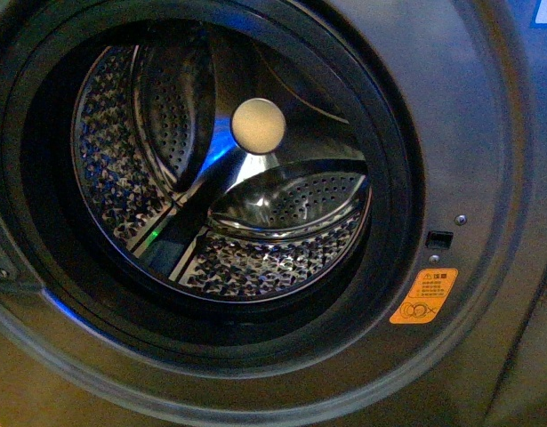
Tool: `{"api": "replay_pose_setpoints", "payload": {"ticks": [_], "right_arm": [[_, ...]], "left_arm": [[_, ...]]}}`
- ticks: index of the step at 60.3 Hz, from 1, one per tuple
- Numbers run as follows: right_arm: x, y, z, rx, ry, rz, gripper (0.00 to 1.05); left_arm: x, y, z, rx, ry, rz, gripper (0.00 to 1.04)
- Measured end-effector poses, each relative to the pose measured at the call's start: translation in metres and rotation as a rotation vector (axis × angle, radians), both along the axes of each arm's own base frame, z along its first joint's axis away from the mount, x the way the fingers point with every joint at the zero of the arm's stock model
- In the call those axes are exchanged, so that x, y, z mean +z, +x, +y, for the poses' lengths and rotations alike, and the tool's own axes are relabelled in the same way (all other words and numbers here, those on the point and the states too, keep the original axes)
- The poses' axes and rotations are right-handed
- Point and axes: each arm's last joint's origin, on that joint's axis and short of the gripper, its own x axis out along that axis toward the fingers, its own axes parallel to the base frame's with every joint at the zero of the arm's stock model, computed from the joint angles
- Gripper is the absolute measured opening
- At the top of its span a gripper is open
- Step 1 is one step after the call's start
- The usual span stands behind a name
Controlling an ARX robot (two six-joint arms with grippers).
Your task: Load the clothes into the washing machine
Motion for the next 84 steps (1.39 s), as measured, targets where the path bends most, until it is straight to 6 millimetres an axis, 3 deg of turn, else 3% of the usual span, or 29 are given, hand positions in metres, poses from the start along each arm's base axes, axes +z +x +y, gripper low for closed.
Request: {"api": "replay_pose_setpoints", "payload": {"ticks": [7,14,31,42,58,69,84], "right_arm": [[0.042,0.014,0.029,0.089,0.002,-0.028,0.03],[0.088,0.028,0.071,0.197,0.029,-0.041,0.03],[0.143,0.055,0.16,0.419,0.112,0.016,0.03],[0.158,0.056,0.218,0.55,0.115,0.052,0.03],[0.172,0.046,0.287,0.694,0.087,0.094,0.03],[0.176,0.043,0.31,0.789,0.052,0.103,0.03],[0.176,0.048,0.316,0.84,0.03,0.104,0.03]], "left_arm": [[0.0,0.0,0.0,0.0,0.0,0.0,0.98],[0.0,0.0,0.0,0.0,0.0,0.0,0.98],[0.0,0.0,0.0,0.0,0.0,0.0,0.98],[0.0,0.0,0.0,0.0,0.0,0.0,0.98],[0.0,0.0,0.0,0.0,0.0,0.0,0.98],[0.0,0.0,0.0,0.0,0.0,0.0,0.98],[0.0,0.0,0.0,0.0,0.0,0.0,0.98]]}}
